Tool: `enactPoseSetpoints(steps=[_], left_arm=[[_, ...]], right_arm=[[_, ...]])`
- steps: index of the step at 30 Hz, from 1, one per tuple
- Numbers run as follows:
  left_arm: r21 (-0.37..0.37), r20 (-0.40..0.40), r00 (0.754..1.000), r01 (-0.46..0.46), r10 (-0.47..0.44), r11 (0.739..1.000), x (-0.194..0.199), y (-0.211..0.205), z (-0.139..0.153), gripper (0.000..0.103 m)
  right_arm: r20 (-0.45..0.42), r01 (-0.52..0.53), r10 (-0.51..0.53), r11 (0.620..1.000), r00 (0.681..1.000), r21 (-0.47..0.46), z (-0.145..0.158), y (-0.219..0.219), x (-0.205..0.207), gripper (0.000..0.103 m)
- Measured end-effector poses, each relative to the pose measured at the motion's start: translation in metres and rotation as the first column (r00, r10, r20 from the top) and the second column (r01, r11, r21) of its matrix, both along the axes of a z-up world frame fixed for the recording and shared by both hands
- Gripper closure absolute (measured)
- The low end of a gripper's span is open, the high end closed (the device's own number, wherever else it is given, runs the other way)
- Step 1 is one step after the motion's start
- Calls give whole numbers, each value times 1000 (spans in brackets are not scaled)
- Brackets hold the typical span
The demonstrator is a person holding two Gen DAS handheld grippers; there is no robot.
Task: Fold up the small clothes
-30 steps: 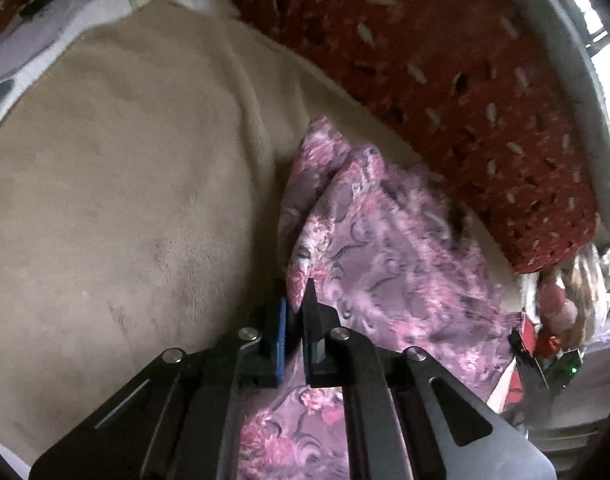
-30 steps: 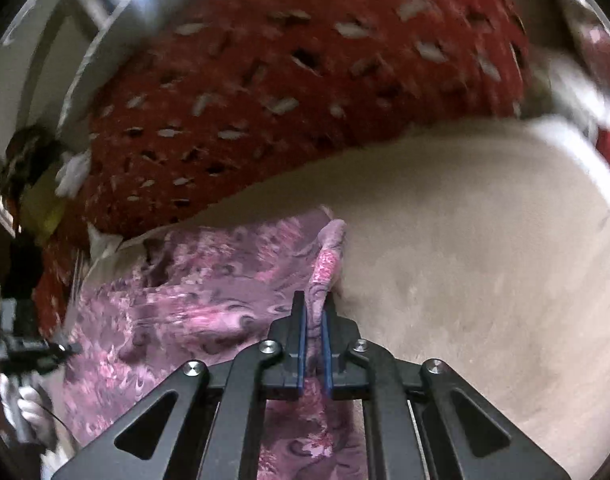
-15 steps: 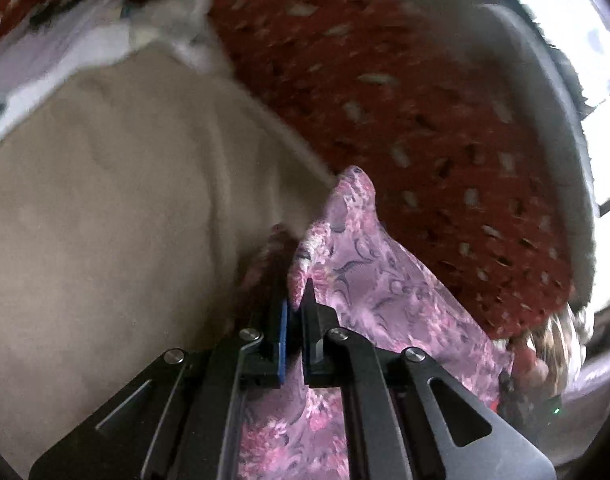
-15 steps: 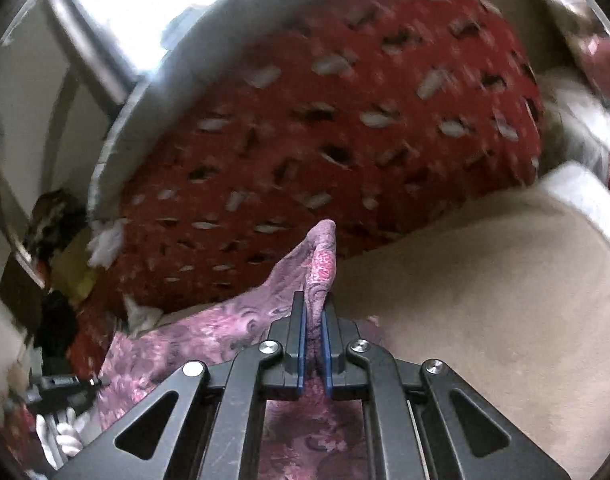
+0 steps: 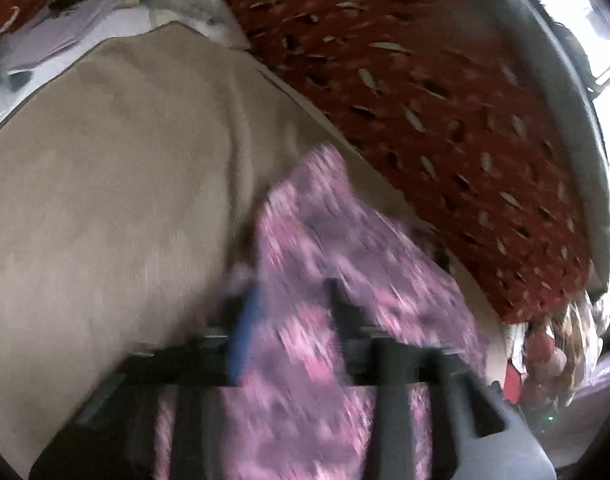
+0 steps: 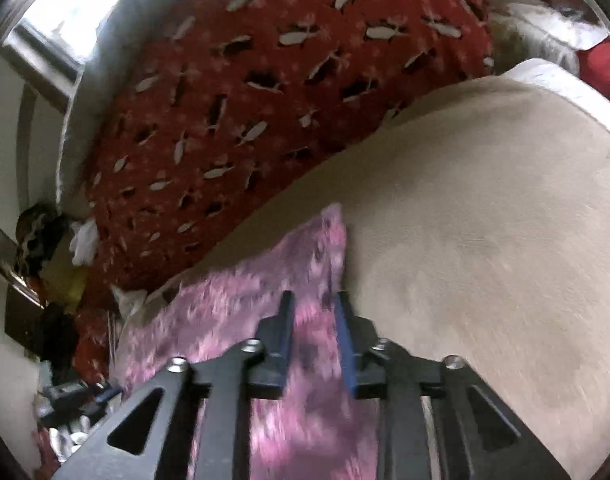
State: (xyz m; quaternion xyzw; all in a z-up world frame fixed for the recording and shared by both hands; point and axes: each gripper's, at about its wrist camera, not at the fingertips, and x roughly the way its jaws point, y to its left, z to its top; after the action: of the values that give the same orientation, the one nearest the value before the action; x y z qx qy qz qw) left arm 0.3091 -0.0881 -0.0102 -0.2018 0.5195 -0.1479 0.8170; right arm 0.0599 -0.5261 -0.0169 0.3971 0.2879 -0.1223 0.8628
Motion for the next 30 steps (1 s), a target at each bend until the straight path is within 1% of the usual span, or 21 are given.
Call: enactPoseSetpoints(steps=[2,4,6,8,9,10,11,12,13,16,17,18,20,21,22,23,25,27,28,29,30], left_arm=[[-37,12,999,-32,32,999,-22,0,-5,38],[-21,-10,1000,-26,26,999,-30,-10,-21,38],[45,-12,1000,7,-6,999,-33,-23,-37,38],[139,-9,999,53,-52,989,-33,-33,-45,38],[158,3,998,57,-59,986,-34,-35,-43,38],[159,9,998,57,-59,986,-35,-35,-41,38],[154,11,998,60,-63,986,-34,-35,-40,38],[155,8,998,67,-70,986,-34,-34,-40,38],[161,4,997,73,-75,984,-33,-33,-42,38],[160,-1,997,82,-83,984,-29,-31,-43,38],[173,2,996,91,-93,981,-28,-32,-43,38],[189,5,994,102,-105,977,-28,-34,-42,38],[194,6,993,112,-115,975,-32,-36,-40,38],[185,7,993,114,-117,976,-32,-35,-36,38],[167,18,993,108,-113,980,-34,-34,-31,38],[141,46,993,100,-107,985,-36,-31,-24,38],[125,114,987,97,-111,987,-42,-30,-8,38],[176,162,980,90,-119,980,-45,-36,-2,38],[219,166,979,83,-120,972,-44,-41,-4,38],[253,156,980,82,-124,964,-42,-45,-9,38],[282,131,983,85,-126,956,-38,-50,-17,38]], right_arm=[[-15,24,-24,1000,1000,9,-4,4,-21,66],[-59,50,-47,998,997,49,-18,7,-42,64],[-92,47,-38,994,995,97,-28,11,-51,64],[-70,23,-14,991,997,132,-32,19,-61,64],[-51,-12,19,990,999,139,-29,23,-62,64],[-29,-72,77,986,997,153,-28,28,-59,69],[-37,-117,123,983,992,144,-25,36,-56,80],[-53,-140,147,984,988,110,-21,41,-53,87],[-56,-166,169,985,984,53,-13,48,-53,90],[-1,-109,109,994,994,-26,1,46,-65,94],[-15,-89,89,996,996,-32,-2,44,-66,96],[-56,-83,82,996,995,-30,-11,42,-64,96],[-170,-91,90,996,981,3,-31,41,-61,95],[-167,-75,75,997,983,8,-29,40,-64,93],[-163,-45,44,999,986,-4,-21,39,-66,84],[-159,0,-7,999,987,-42,-11,39,-70,84],[-89,32,-40,995,995,-90,11,43,-69,83],[-37,32,-37,992,999,-125,29,49,-58,77],[-19,18,-20,990,1000,-143,36,54,-47,70],[-18,10,-13,987,1000,-161,38,59,-36,64],[-26,5,-10,983,1000,-184,40,64,-21,63]])
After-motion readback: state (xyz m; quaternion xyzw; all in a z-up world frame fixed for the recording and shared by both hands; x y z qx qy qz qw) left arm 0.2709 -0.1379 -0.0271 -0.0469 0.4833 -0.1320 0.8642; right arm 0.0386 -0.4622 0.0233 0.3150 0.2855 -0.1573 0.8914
